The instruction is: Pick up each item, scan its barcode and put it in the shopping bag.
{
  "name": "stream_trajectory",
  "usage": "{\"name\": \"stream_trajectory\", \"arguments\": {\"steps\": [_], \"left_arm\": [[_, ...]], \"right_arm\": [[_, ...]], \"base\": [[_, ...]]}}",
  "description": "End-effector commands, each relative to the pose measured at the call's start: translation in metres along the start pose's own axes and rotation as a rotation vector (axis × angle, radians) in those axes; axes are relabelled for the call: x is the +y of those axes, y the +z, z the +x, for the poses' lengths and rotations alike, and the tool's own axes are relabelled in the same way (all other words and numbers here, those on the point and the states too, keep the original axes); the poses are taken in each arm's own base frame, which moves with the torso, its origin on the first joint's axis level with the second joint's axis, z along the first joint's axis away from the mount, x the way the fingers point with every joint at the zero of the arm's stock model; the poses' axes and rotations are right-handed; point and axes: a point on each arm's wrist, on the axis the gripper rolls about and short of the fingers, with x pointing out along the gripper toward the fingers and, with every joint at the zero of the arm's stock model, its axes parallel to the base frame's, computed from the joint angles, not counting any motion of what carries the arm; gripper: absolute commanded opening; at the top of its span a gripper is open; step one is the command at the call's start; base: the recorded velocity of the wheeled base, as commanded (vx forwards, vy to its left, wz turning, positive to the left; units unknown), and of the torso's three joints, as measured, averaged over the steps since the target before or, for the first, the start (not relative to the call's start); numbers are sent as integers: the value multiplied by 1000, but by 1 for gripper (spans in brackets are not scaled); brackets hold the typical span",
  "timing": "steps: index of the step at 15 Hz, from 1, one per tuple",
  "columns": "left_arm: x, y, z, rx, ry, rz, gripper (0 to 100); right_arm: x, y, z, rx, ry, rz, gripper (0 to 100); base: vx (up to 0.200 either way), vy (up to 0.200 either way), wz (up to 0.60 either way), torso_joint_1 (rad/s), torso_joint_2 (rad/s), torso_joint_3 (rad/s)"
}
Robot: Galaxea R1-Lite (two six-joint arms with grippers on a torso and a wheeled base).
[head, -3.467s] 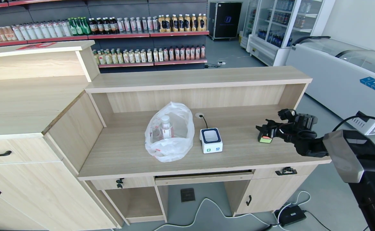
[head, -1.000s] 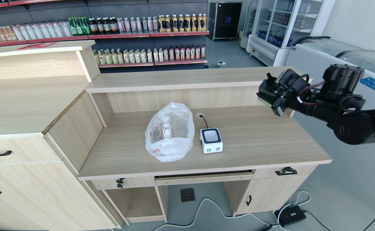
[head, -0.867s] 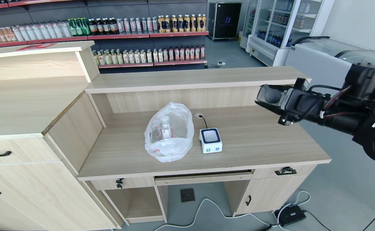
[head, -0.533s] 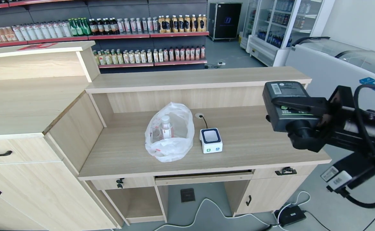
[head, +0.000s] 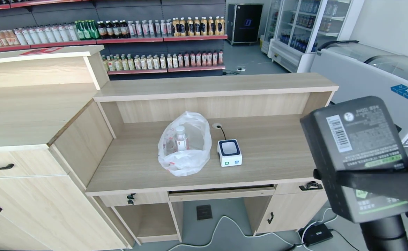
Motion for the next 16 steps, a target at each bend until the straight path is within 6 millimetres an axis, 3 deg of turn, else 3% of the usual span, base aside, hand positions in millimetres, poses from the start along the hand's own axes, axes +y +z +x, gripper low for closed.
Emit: {"name": "stream_trajectory", "arguments": {"steps": [1,3,6,16], "left_arm": [[0,0,0,0,2,0,100],[0,0,0,0,2,0,100],[0,0,0,0,2,0,100],[0,0,0,0,2,0,100]], "right_arm": [[-28,5,-21,25,-36,-85,0],[-46,8,-33,48,-84,-133,0],[-56,11,-40,63,-110,-152,0],[-48,14,-39,64,-35,-112,0]], "base": [[0,0,0,0,0,0],[0,0,0,0,0,0],[0,0,0,0,0,0],[0,0,0,0,0,0]]}}
